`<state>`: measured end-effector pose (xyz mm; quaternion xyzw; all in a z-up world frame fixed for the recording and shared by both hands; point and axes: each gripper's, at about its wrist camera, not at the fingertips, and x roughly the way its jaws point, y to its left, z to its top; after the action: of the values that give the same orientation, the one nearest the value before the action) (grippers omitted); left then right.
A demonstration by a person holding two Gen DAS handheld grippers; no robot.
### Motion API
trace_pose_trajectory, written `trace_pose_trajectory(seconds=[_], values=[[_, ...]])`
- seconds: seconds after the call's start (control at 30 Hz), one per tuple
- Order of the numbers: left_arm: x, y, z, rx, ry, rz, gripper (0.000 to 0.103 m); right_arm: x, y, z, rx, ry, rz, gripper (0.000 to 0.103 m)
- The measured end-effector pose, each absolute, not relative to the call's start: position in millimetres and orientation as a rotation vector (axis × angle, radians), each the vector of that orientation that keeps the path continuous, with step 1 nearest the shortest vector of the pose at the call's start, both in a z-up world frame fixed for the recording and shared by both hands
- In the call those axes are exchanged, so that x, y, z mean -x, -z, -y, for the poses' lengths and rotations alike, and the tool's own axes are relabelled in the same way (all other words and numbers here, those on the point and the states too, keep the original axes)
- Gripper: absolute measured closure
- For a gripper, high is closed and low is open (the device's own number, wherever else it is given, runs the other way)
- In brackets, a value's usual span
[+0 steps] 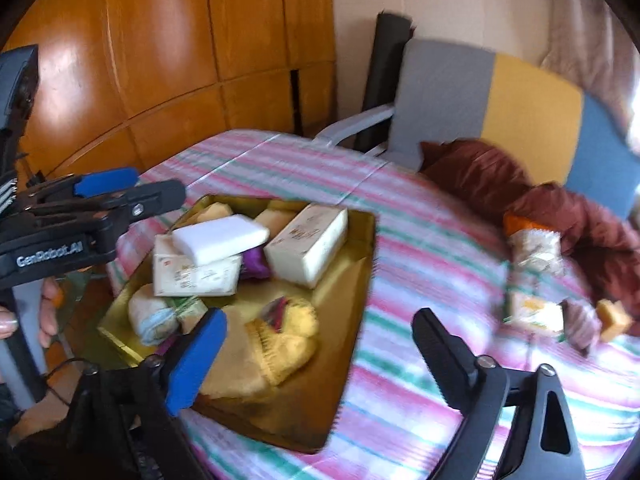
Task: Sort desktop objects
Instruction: 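Withdraw both tools from the tray toward the remaining items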
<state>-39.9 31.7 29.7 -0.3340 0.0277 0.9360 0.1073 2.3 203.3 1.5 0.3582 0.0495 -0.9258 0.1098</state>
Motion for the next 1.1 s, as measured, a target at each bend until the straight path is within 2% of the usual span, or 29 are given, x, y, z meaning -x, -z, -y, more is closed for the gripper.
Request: trace_pose_trajectory(seconds=[0.1,0.23,0.4,0.53,0.8,1.1], values=[[37,-31,-34,0.963,-2.757,-0.076,0.022,-8,-10,-215,-0.997,2.804,-0.168,0.0],[35,-32,-39,0.954,-2.738,-0.051,0.022,-6,-11,-239,-1.063,2.858,-0.161,0.0],[36,-29,-52,0.969,-2.702,-0.065,0.022,-4,-11,-276,-1.133,2.874,-0.08,0.007],[39,-26,-67,0.981,-2.654,-0.083,0.023,-2,-13,-315,-1.186,2.881,0.065,0.007],[44,-19,-99,1.01,-2.569,-0.145,0.023,5,-15,-389,-1.286,2.954,0.238,0.007],[47,-14,-149,1.025,-2.422,-0.18,0.023,4,-3,-484,-1.422,3.026,0.596,0.007]])
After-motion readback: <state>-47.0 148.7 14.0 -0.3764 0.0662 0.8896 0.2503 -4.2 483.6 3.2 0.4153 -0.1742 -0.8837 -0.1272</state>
